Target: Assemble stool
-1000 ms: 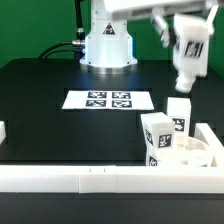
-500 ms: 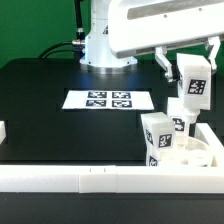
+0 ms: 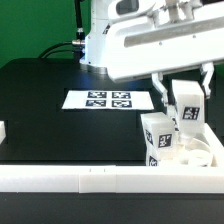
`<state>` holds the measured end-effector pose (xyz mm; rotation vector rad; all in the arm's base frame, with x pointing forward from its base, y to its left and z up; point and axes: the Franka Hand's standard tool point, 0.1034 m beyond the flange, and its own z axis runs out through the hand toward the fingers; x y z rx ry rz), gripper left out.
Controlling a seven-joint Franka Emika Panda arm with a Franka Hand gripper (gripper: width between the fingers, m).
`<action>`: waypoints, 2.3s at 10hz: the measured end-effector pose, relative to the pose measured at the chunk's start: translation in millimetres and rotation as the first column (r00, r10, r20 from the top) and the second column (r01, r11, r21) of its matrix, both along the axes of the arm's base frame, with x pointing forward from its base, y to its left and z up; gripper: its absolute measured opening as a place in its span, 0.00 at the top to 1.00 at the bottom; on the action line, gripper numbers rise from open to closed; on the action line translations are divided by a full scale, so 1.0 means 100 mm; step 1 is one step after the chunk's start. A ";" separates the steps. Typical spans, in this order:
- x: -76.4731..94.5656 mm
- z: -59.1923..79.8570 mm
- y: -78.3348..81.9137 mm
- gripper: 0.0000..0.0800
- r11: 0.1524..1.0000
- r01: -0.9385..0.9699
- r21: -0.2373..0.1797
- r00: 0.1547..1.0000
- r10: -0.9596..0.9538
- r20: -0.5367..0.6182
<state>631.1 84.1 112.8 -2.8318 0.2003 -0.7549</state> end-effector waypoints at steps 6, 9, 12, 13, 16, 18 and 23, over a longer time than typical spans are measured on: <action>-0.01 0.00 0.02 0.60 1.000 0.010 0.007 1.000 -0.010 -0.004; -0.03 -0.09 0.01 0.60 1.000 0.020 0.004 1.000 -0.020 -0.010; -0.09 -0.22 0.17 0.60 0.999 0.040 0.029 0.999 -0.039 -0.028; -0.11 -0.24 0.23 0.60 0.998 0.046 0.037 0.998 -0.045 -0.032; -0.08 -0.25 0.19 0.60 0.998 0.068 0.014 0.998 -0.068 0.007; -0.09 -0.30 0.18 0.60 0.997 0.075 0.004 0.997 -0.075 0.015; -0.09 -0.37 0.16 0.60 0.996 0.083 -0.024 0.995 -0.082 0.057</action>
Offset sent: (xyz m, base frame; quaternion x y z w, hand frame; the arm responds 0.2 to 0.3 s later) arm 0.0000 0.0000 0.0000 0.0000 0.0000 0.0000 1.0000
